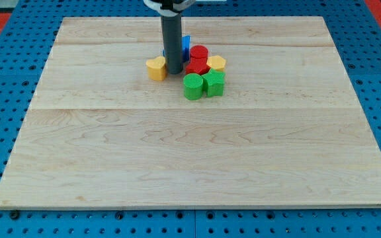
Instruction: Move the red circle above to the yellow hexagon
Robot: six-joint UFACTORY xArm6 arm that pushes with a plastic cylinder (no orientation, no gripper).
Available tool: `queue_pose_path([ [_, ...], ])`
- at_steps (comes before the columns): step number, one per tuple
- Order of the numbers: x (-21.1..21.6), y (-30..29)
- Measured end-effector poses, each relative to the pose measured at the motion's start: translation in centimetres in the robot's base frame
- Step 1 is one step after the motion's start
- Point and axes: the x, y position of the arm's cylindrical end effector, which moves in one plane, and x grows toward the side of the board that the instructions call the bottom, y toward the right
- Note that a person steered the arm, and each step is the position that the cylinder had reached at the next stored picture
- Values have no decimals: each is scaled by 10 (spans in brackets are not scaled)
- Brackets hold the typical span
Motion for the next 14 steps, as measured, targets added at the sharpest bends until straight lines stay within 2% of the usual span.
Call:
queue_pose_path([
  [2, -13, 3],
  [3, -34, 4],
  [6, -42, 28],
  [8, -54, 80],
  [11, -37, 149],
  [12, 9, 203],
  [13, 78, 165],
  [14, 80, 98],
])
